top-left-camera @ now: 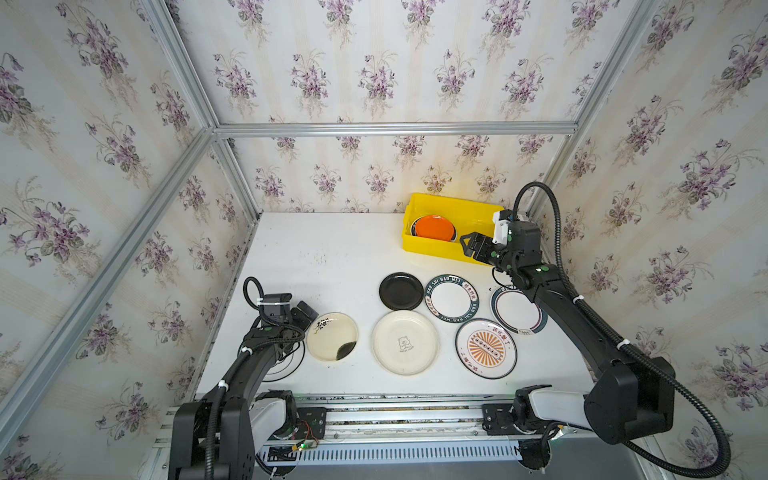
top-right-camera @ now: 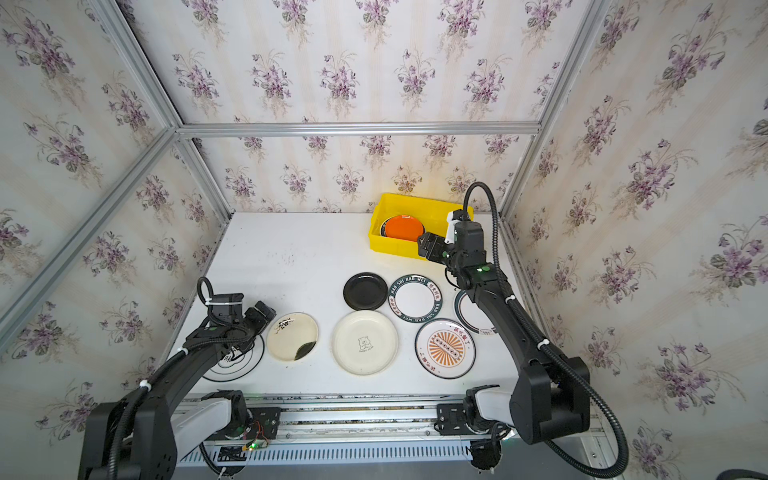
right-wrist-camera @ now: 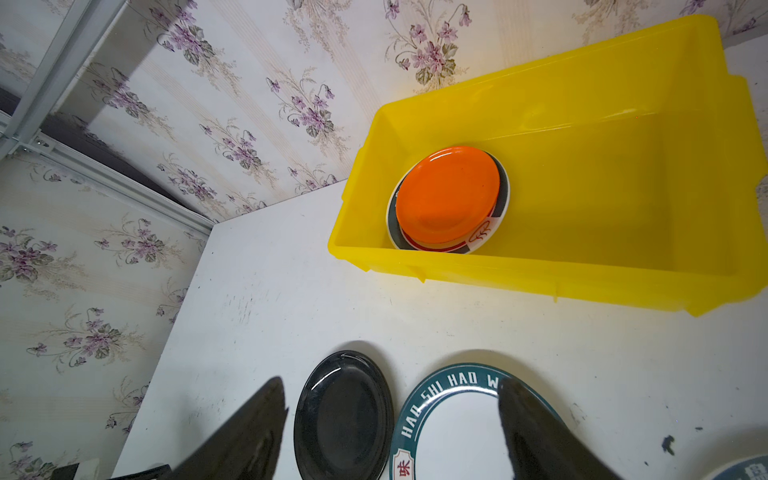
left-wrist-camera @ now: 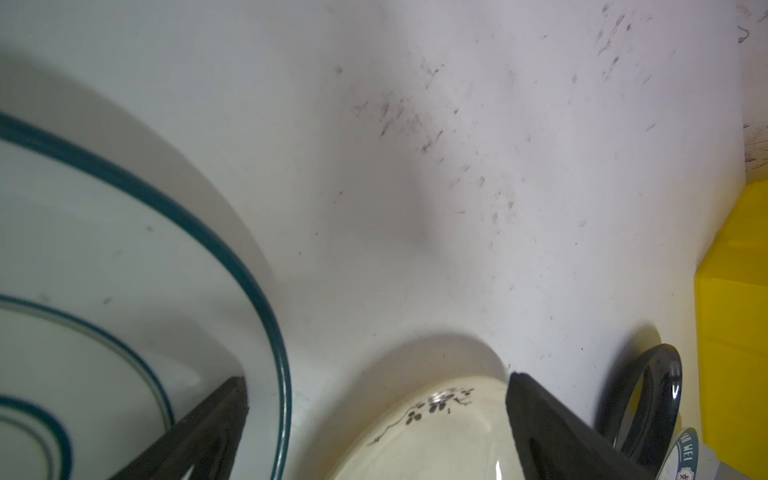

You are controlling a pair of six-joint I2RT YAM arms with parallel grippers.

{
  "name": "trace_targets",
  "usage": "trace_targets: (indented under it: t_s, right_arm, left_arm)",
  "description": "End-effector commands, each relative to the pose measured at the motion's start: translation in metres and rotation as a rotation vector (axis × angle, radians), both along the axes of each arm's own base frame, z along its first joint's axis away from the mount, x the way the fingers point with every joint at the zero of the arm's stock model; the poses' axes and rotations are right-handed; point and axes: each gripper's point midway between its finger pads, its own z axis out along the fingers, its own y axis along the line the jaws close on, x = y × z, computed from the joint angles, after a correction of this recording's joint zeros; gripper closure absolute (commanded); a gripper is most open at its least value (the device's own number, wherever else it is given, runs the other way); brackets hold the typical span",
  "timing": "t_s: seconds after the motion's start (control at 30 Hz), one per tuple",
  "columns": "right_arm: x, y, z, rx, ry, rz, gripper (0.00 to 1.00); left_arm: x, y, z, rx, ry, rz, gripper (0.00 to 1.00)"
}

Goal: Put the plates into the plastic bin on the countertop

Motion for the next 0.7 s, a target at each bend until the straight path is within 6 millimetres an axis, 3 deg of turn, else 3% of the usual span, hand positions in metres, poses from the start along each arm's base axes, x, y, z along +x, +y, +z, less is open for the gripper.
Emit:
trace_targets:
  t_s: [0.0,0.43,0.67]
  right_arm:
    - [0.000,-0.003,0.007,-0.016,-0.027,-0.008,0.18]
    - [-0.003,-0.007,0.007,-0.019,-0.019,-0.031,0.18]
    - [-0.004,-0.009,0.008,-0.019,-0.016,-0.048,0.18]
  left_arm:
    - [0.006,-0.007,-0.003,-0.023,0.007,-0.048,0.00]
    - [0.046,-0.009,0.000,-0.023,0.007,-0.098,0.00]
    - [0.084,-0.015,0.012,-0.044,-0.023,-0.144,0.00]
